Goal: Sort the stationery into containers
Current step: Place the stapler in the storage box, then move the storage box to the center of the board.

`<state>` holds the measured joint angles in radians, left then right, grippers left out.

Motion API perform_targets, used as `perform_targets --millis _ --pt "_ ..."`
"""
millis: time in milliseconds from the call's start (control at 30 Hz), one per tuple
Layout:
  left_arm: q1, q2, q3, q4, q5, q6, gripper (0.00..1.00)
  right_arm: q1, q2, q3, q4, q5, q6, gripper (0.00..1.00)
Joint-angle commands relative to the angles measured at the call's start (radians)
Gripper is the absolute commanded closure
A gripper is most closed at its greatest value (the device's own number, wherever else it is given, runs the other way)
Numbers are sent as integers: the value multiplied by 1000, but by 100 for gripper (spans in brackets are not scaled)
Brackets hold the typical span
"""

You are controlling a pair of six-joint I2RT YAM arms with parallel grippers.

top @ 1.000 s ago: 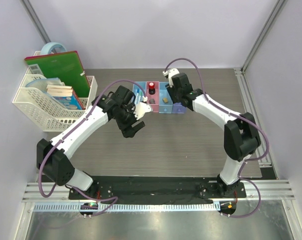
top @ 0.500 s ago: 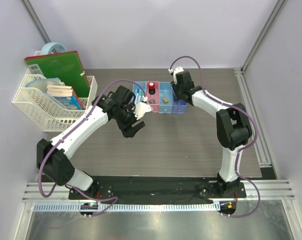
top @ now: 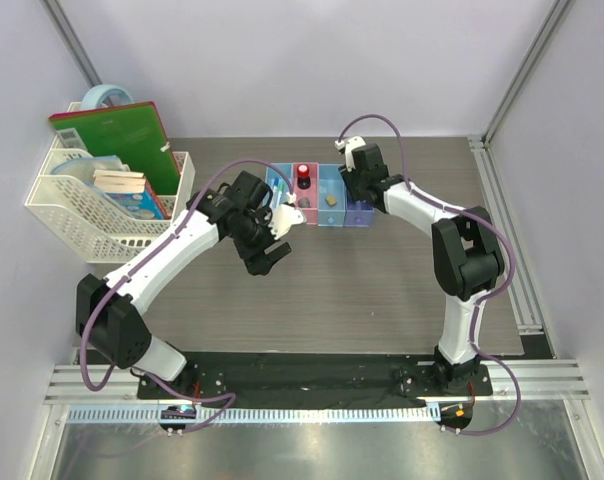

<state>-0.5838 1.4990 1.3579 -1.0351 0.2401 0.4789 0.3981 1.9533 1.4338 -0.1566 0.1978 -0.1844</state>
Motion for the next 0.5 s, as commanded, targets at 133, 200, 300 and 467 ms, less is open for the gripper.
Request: perform_targets --millis 133,200,300,467 --pt "2 3 33 33 18 4 23 8 -39 -45 23 -54 -1 67" --pt "4 6 43 33 21 3 23 7 -37 -55 17 -54 -7 67" --pt "2 13 52 33 24 0 23 8 -34 -61 14 -54 -15 66" --pt "2 18 55 35 22 1 23 8 -25 -29 -14 -49 -24 57"
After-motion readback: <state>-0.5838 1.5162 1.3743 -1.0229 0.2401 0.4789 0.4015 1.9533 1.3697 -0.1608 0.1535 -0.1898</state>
